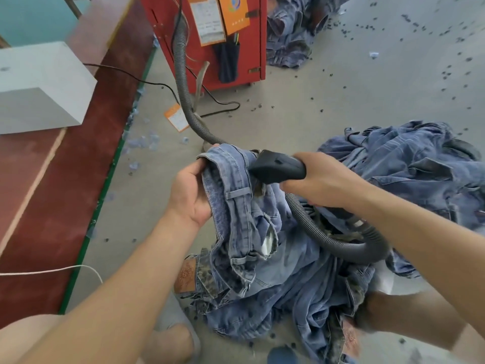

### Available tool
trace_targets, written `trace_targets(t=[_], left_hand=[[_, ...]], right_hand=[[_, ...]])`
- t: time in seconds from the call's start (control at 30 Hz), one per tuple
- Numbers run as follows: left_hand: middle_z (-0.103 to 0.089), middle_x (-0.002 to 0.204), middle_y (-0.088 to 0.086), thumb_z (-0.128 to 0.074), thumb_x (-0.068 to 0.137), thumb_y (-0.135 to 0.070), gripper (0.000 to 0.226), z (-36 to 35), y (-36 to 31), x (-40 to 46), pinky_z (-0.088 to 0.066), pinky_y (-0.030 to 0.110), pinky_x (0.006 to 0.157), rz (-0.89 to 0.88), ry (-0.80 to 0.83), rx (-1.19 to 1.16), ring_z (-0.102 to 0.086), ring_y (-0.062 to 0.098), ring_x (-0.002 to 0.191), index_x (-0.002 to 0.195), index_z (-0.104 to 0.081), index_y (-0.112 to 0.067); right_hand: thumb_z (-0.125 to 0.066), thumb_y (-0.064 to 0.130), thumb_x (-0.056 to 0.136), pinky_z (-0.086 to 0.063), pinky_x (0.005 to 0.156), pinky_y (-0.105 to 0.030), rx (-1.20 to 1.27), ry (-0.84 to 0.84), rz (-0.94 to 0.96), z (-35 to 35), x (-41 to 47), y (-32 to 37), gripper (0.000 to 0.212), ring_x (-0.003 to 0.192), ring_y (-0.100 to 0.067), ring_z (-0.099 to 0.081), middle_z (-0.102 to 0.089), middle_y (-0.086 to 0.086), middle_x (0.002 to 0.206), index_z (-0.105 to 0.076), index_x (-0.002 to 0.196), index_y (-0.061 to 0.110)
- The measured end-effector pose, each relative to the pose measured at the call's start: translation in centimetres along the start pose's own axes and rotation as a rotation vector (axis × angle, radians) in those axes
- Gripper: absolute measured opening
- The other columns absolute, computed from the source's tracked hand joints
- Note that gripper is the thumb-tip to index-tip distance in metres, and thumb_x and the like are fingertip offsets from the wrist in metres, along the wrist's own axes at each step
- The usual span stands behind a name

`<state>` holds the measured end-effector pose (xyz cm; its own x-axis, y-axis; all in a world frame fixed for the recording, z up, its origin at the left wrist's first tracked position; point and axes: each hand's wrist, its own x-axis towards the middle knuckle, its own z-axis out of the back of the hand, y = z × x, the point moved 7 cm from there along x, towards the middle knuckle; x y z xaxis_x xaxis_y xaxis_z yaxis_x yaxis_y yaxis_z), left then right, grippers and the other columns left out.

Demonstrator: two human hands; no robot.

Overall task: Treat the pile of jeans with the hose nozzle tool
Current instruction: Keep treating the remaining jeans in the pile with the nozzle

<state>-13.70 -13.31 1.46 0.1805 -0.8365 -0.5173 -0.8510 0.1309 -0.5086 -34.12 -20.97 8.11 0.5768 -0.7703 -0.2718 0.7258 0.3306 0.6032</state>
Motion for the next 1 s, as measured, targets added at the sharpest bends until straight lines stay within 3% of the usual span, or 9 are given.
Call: trace_targets(t=[0.13,0.37,0.47,0.57,0.63,0.73,0.83,0.93,1.0], left_hand=[[-0.06,0.142,0.024,-0.037,0.108,-0.03,0.05,0.6,-0.2,0.1,-0.042,0.056,0.114,0.002,0.006,0.075,-0.059,0.04,0.131,0.146,-0.053,0.0],[-0.074,0.12,0.016,-0.053,0.095,-0.02,0.034,1.9,1.3,-0.9,-0.06,0.032,0.085,-0.024,0.106,0.62,-0.072,0.03,0.113,0.111,-0.079,-0.004],[-0.078,0.108,0.011,-0.058,0.084,-0.012,0.032,2.7,5.7,-2.3,-0.056,0.026,0.088,0.085,0.327,1.09,-0.074,0.021,0.102,0.105,-0.077,0.005],[-0.074,0.091,0.001,-0.055,0.072,-0.022,0.047,4.7,10.5,-4.6,-0.052,0.024,0.064,0.349,0.422,1.284,-0.065,0.016,0.07,0.111,-0.081,-0.028],[-0.071,0.12,0.001,-0.049,0.077,-0.025,0.051,6.9,12.0,-4.5,-0.055,0.031,0.083,0.284,0.282,1.321,-0.067,0.018,0.099,0.119,-0.078,-0.029],[-0.037,0.16,0.011,-0.056,0.097,-0.051,0.065,13.4,10.4,-4.7,-0.031,0.044,0.12,0.254,-0.452,1.665,-0.033,0.032,0.147,0.152,-0.042,-0.019],[-0.048,0.148,0.019,-0.085,0.08,-0.048,0.103,17.5,12.7,-7.2,-0.046,0.048,0.107,0.553,-0.779,1.131,-0.052,0.036,0.128,0.155,-0.03,-0.004],[-0.075,0.095,0.025,-0.081,0.085,-0.005,0.04,18.3,14.0,-6.0,-0.057,0.048,0.076,0.527,-0.73,0.744,-0.07,0.035,0.078,0.119,-0.065,0.008],[-0.075,0.094,0.028,-0.076,0.086,-0.003,0.024,18.9,12.6,-4.8,-0.058,0.048,0.078,0.442,-0.775,0.772,-0.072,0.038,0.082,0.106,-0.068,0.009]], right_hand=[[-0.071,0.035,0.09,-0.049,0.065,-0.033,0.002,-0.325,-0.068,3.4,0.4,-0.5,0.025,0.079,-0.024,-0.064,-0.068,0.001,0.089,-0.061,0.108,0.02],[-0.067,0.041,0.09,-0.035,0.058,-0.005,0.043,-0.695,0.253,11.8,1.0,4.9,0.033,0.067,-0.007,-0.049,-0.058,0.017,0.083,-0.06,0.119,0.029],[-0.069,0.032,0.092,-0.037,0.072,0.003,-0.046,-0.658,0.502,11.0,1.1,8.6,0.049,0.078,0.003,-0.048,-0.07,0.005,0.102,-0.059,0.137,0.019],[-0.069,0.03,0.095,-0.053,0.082,-0.028,-0.227,-0.362,0.562,6.3,1.9,9.4,0.054,0.092,-0.017,-0.065,-0.073,-0.003,0.119,-0.052,0.145,0.021],[-0.066,0.036,0.098,-0.052,0.079,-0.035,-0.387,-0.166,0.48,2.4,2.4,8.4,0.054,0.099,-0.028,-0.068,-0.071,-0.003,0.119,-0.046,0.147,0.027],[-0.065,0.028,0.099,-0.053,0.071,-0.042,-0.437,0.008,0.382,-1.5,2.7,6.5,0.054,0.089,-0.033,-0.067,-0.068,-0.008,0.113,-0.036,0.143,0.019],[-0.061,0.01,0.094,-0.047,0.055,-0.042,-0.382,-0.005,0.364,-2.4,3.3,5.7,0.039,0.065,-0.027,-0.057,-0.062,-0.007,0.093,-0.038,0.125,0.014],[-0.061,0.015,0.093,-0.04,0.051,-0.037,-0.414,-0.053,0.378,-1.9,3.9,5.7,0.037,0.061,-0.025,-0.052,-0.05,0.001,0.084,-0.039,0.123,0.017],[-0.059,0.023,0.095,-0.048,0.057,-0.039,-0.464,-0.062,0.358,-1.6,4.3,5.2,0.039,0.066,-0.031,-0.057,-0.054,0.0,0.085,-0.037,0.128,0.024]])
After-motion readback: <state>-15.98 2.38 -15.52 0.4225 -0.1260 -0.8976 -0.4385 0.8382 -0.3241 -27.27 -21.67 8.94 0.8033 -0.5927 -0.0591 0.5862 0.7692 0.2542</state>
